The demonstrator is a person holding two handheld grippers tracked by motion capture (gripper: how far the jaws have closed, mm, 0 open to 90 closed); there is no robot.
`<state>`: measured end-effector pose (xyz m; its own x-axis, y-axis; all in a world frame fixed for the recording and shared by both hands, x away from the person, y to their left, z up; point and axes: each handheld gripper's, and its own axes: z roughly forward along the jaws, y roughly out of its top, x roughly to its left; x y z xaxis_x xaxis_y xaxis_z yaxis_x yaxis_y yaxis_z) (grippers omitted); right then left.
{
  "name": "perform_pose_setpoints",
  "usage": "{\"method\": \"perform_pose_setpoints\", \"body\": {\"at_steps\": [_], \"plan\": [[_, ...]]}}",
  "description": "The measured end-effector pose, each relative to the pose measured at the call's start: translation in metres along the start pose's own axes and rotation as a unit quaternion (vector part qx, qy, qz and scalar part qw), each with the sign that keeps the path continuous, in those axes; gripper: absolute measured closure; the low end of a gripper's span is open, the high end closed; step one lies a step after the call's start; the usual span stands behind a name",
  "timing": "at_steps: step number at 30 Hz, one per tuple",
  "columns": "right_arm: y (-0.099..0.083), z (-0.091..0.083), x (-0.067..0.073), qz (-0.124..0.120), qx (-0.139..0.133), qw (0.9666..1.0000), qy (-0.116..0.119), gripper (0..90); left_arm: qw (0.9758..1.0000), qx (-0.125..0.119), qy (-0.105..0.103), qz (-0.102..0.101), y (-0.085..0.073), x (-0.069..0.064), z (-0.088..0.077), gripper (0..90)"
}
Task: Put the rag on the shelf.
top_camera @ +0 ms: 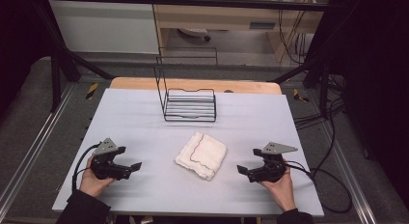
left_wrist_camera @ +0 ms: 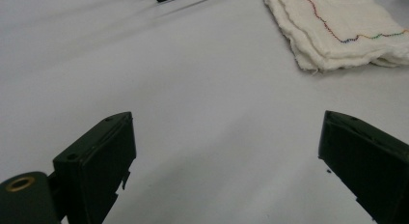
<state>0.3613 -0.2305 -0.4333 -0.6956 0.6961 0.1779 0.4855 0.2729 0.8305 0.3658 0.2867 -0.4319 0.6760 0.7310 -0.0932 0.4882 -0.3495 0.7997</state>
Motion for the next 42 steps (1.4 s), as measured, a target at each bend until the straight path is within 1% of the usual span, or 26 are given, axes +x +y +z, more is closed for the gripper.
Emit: {"method": "perform_pose_setpoints", "body": {"at_steps": [2, 4, 7, 8, 9, 12, 15, 16, 17, 18, 19, 21, 22, 23, 25, 26, 29, 31, 32, 33, 34, 35, 36, 38, 39, 42], "plan": [[0.002, 0.004, 0.006, -0.006, 0.001, 1.0000, 0.002, 4.1, 1.0000, 0.000, 0.001, 0.001, 0.000, -0.001, 0.000, 5.9], [0.003, 0.006, 0.009, -0.009, 0.003, 0.9999, 0.005, 4.8, 1.0000, -0.002, 0.002, 0.000, 0.000, -0.001, -0.001, 5.9], [0.007, 0.015, 0.021, -0.020, 0.014, 0.9997, 0.008, 6.7, 1.0000, 0.000, 0.004, 0.001, 0.000, -0.001, -0.001, 5.9], [0.007, 0.015, 0.021, -0.020, 0.014, 0.9997, 0.008, 6.7, 1.0000, 0.001, 0.005, 0.002, 0.000, -0.001, -0.001, 5.9], [0.008, 0.019, 0.027, -0.024, 0.018, 0.9995, 0.010, 7.9, 1.0000, 0.001, 0.005, 0.001, 0.000, -0.001, -0.001, 5.9], [0.011, 0.026, 0.035, -0.026, 0.020, 0.9993, 0.017, 10.6, 1.0000, -0.001, 0.007, 0.000, 0.000, -0.001, -0.001, 6.0], [0.013, 0.031, 0.044, -0.034, 0.025, 0.9989, 0.019, 13.8, 1.0000, -0.001, 0.008, -0.001, 0.000, -0.001, -0.002, 6.0], [0.013, 0.031, 0.044, -0.034, 0.025, 0.9989, 0.019, 13.8, 1.0000, -0.001, 0.009, -0.001, 0.000, -0.001, -0.002, 6.0], [0.013, 0.033, 0.047, -0.035, 0.026, 0.9989, 0.020, 15.3, 1.0000, -0.001, 0.009, -0.002, 0.000, -0.001, -0.002, 6.0], [0.015, 0.037, 0.053, -0.041, 0.028, 0.9985, 0.024, 18.2, 1.0000, -0.001, 0.009, -0.002, 0.000, 0.000, -0.002, 6.0], [0.015, 0.037, 0.053, -0.041, 0.028, 0.9985, 0.024, 18.2, 0.9999, -0.001, 0.010, -0.003, 0.000, 0.000, -0.002, 6.0], [0.015, 0.042, 0.059, -0.040, 0.031, 0.9982, 0.032, 20.7, 0.9999, -0.001, 0.012, -0.004, 0.000, 0.000, -0.002, 6.0], [0.015, 0.044, 0.062, -0.044, 0.035, 0.9978, 0.034, 21.8, 0.9999, -0.001, 0.012, -0.004, 0.000, 0.001, -0.002, 6.0], [0.016, 0.049, 0.068, -0.048, 0.036, 0.9975, 0.038, 24.7, 0.9999, 0.000, 0.013, -0.005, -0.001, 0.001, -0.002, 6.0], [0.017, 0.053, 0.073, -0.057, 0.037, 0.9969, 0.039, 29.7, 0.9999, 0.000, 0.013, -0.004, -0.001, 0.001, -0.002, 6.0], [0.017, 0.053, 0.073, -0.057, 0.037, 0.9969, 0.039, 29.7, 0.9999, 0.001, 0.014, -0.005, -0.001, 0.001, -0.002, 6.0], [0.018, 0.059, 0.080, -0.062, 0.041, 0.9965, 0.039, 37.8, 0.9999, 0.001, 0.014, -0.005, -0.001, 0.001, -0.002, 6.1], [0.018, 0.063, 0.083, -0.064, 0.047, 0.9959, 0.043, 41.4, 0.9999, 0.001, 0.014, -0.005, -0.001, 0.001, -0.002, 6.1], [0.018, 0.067, 0.086, -0.069, 0.050, 0.9952, 0.047, 45.6, 0.9999, 0.001, 0.014, -0.005, -0.001, 0.001, -0.002, 6.1], [0.018, 0.069, 0.087, -0.065, 0.049, 0.9954, 0.051, 47.7, 0.9999, 0.001, 0.014, -0.005, -0.001, 0.001, -0.002, 6.1], [0.018, 0.069, 0.087, -0.065, 0.049, 0.9954, 0.051, 47.7, 0.9999, 0.001, 0.015, -0.005, -0.001, 0.001, -0.002, 6.1], [0.018, 0.070, 0.088, -0.064, 0.051, 0.9954, 0.051, 50.4, 0.9999, 0.001, 0.015, -0.005, -0.001, 0.001, -0.002, 6.1], [0.018, 0.073, 0.090, -0.072, 0.056, 0.9946, 0.049, 53.7, 0.9999, 0.001, 0.015, -0.005, -0.001, 0.001, -0.002, 6.1], [0.018, 0.074, 0.092, -0.075, 0.060, 0.9942, 0.048, 55.3, 0.9999, 0.001, 0.015, -0.005, -0.001, 0.001, -0.002, 6.2], [0.016, 0.078, 0.094, -0.082, 0.066, 0.9932, 0.048, 58.5, 0.9999, 0.001, 0.015, -0.004, 0.000, 0.001, -0.003, 6.3], [0.014, 0.080, 0.094, -0.082, 0.070, 0.9932, 0.045, 62.0, 0.9999, 0.001, 0.015, -0.004, -0.001, 0.001, -0.003, 6.3]]}}
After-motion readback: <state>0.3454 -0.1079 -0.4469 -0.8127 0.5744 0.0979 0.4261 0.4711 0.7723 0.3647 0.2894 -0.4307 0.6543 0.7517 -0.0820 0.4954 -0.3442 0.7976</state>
